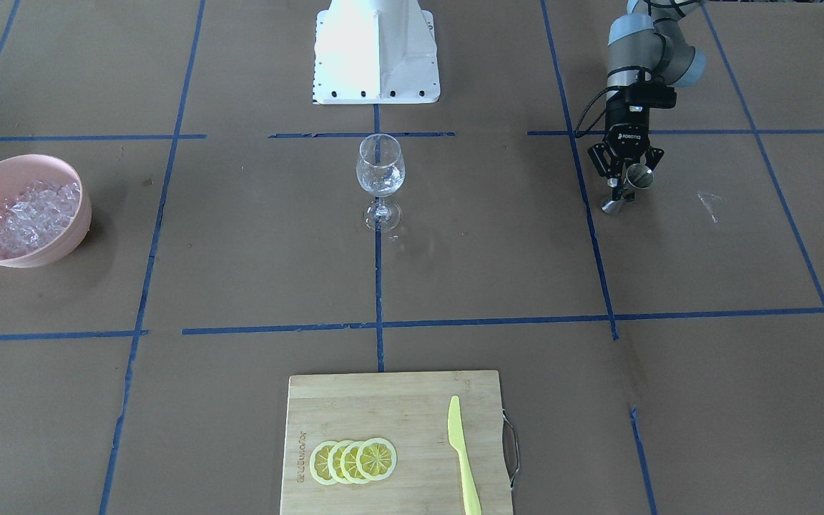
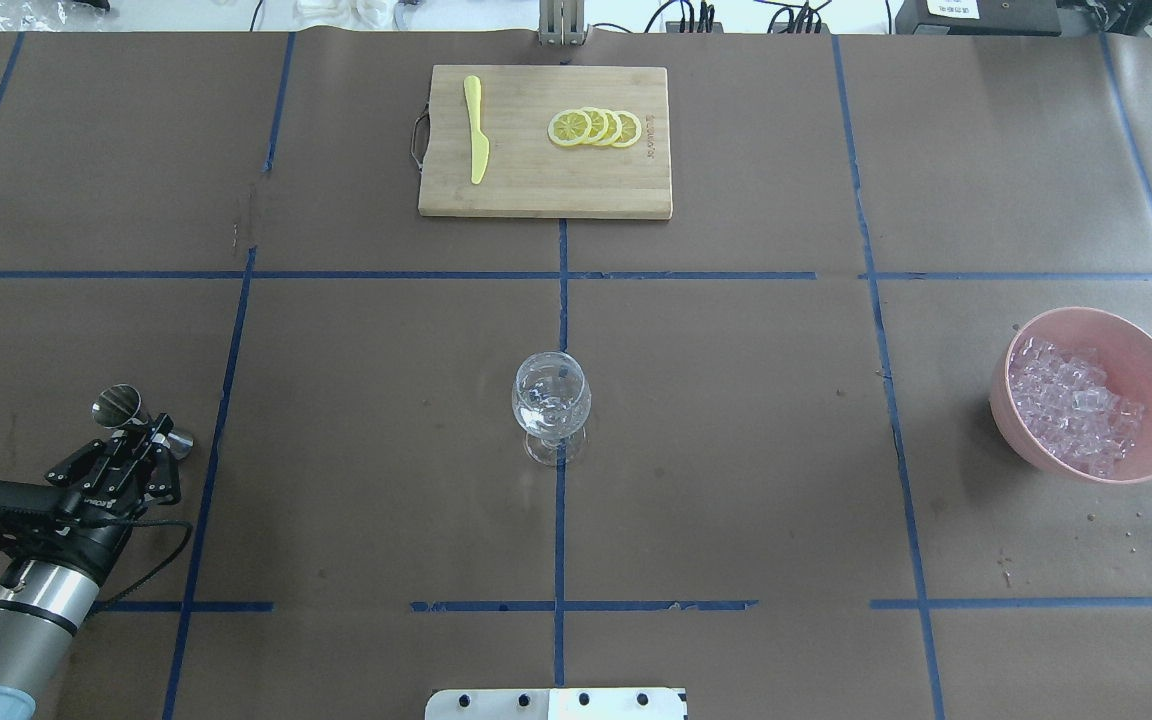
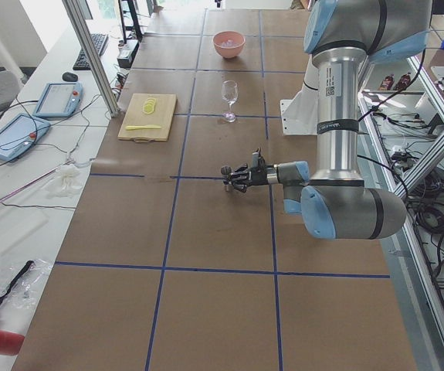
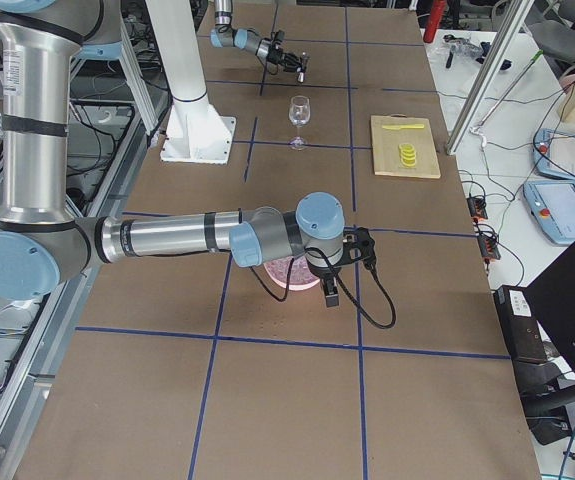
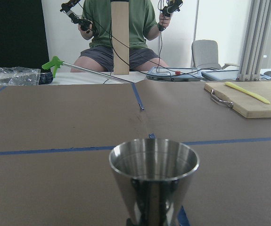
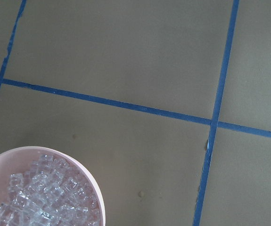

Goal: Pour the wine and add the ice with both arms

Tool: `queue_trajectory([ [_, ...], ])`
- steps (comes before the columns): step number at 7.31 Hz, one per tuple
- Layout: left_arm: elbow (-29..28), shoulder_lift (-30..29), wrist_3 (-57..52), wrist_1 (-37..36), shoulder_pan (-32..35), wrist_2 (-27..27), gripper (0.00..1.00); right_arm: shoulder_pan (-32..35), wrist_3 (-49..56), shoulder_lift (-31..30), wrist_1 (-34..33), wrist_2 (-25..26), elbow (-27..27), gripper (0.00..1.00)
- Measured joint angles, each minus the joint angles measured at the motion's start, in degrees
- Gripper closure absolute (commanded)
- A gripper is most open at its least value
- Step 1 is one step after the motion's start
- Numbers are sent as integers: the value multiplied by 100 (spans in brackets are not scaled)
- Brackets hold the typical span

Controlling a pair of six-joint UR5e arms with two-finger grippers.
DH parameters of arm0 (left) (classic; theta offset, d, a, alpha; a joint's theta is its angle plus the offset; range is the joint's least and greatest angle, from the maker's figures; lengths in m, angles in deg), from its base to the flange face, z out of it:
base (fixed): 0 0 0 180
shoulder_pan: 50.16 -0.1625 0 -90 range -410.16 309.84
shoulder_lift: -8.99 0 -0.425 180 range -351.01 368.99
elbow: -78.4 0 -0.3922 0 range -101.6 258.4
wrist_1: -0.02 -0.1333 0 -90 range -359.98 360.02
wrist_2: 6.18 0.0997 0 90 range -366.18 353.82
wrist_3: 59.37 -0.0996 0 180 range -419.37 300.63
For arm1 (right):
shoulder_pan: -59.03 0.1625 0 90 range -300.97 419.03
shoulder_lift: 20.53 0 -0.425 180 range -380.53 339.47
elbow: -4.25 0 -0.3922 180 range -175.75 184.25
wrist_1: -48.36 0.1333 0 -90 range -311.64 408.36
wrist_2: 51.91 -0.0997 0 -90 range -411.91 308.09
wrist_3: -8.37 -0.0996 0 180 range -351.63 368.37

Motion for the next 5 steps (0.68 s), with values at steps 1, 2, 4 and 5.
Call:
queue_trajectory([
  [1,-4,3,-14,0,0,-2,24,0,0,0,0,0,-1,0],
  [2,-6,4,-27,0,0,-6,18,0,-3,0,0,0,-2,0],
  [4,5,22,-100,7,0,-55,15,0,1,0,0,0,-4,0],
  [5,28,41,-233,24,0,-173,15,0,1,0,2,0,-6,0],
])
